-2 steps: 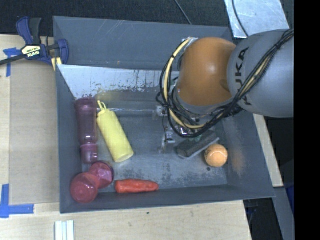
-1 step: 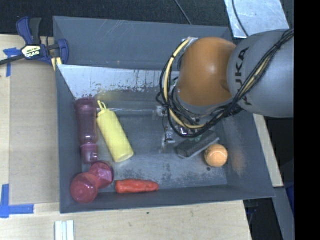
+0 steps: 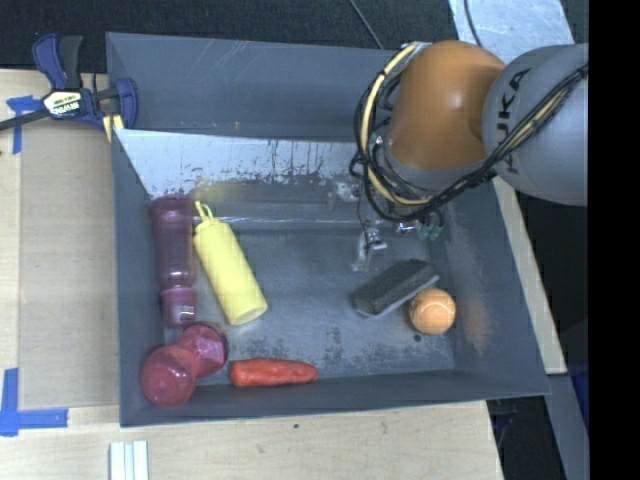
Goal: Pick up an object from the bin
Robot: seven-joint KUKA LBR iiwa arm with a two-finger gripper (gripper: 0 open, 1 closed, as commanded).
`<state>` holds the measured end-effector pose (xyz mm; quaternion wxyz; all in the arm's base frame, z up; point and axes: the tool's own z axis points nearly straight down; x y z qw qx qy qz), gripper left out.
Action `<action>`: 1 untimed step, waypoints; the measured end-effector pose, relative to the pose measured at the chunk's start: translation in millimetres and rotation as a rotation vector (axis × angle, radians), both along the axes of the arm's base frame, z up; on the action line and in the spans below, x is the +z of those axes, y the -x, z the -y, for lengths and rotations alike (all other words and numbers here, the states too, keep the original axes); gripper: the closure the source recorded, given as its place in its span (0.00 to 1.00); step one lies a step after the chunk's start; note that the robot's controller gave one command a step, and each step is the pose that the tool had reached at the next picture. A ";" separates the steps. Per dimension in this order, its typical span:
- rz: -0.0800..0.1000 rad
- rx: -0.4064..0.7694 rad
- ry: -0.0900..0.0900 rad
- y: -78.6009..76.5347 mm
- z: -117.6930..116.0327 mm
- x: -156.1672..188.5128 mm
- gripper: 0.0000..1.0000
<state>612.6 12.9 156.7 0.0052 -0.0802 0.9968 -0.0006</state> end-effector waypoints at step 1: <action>-0.004 -0.178 -0.003 59.3 12.4 3.3 1.00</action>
Offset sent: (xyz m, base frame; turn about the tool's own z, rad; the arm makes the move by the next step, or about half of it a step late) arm 0.0000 0.0000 0.0000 0.0000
